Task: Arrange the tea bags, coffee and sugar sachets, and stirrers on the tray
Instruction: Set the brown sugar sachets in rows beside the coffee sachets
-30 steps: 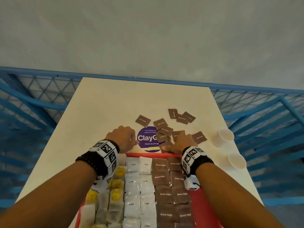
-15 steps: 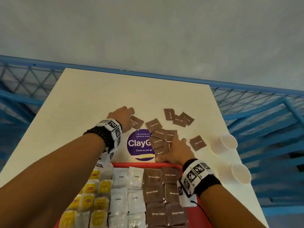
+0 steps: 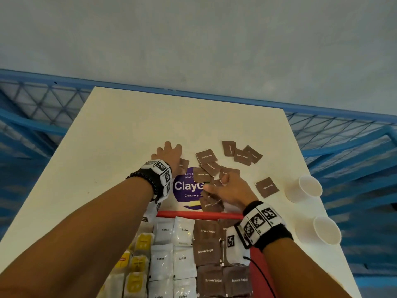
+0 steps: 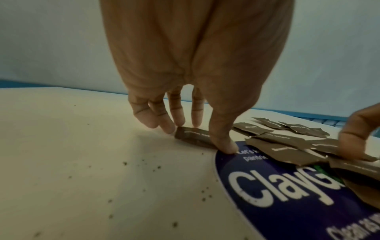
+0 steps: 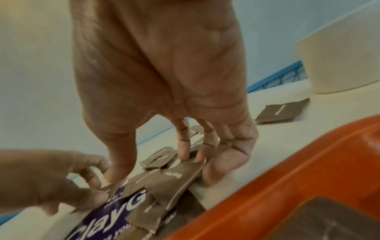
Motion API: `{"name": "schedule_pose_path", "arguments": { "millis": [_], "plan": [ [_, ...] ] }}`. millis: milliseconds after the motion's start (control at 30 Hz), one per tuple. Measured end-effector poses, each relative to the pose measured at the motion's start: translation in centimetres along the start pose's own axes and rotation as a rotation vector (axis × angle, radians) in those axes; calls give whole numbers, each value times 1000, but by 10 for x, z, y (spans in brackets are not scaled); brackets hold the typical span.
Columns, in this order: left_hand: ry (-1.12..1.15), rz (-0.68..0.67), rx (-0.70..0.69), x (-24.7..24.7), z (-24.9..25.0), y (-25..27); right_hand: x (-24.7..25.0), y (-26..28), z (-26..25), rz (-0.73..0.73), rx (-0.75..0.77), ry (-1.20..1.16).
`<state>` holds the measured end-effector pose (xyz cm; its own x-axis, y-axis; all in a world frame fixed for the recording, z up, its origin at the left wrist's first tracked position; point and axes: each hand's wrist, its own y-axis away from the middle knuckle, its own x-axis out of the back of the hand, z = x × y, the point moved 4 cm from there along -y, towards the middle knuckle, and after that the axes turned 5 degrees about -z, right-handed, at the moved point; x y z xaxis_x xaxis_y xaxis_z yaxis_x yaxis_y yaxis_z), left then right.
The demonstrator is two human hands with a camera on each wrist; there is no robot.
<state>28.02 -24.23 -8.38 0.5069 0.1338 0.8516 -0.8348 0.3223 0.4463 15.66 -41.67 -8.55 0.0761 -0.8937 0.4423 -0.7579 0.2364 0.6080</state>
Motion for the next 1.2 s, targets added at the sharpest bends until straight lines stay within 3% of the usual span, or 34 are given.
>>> {"name": "schedule_pose_path", "arguments": {
  "millis": [133,433,633,767,1033,1200],
  "plan": [
    [46,-58,16,-1,-6,2,-5,2,2,125,8,293],
    [7,-99,49,-8,-3,7,-11,-6,-13,77,-21,238],
    [140,23,-98,-2,26,13,-17,-8,-19,91,40,309],
    [26,-1,-143,-14,48,8,-11,-3,-18,108,97,337],
    [-41,-78,-145,-19,43,6,22,-33,-40,127,126,279],
    [-32,-6,-55,5,17,10,20,-49,-51,101,65,314]
  ]
}}
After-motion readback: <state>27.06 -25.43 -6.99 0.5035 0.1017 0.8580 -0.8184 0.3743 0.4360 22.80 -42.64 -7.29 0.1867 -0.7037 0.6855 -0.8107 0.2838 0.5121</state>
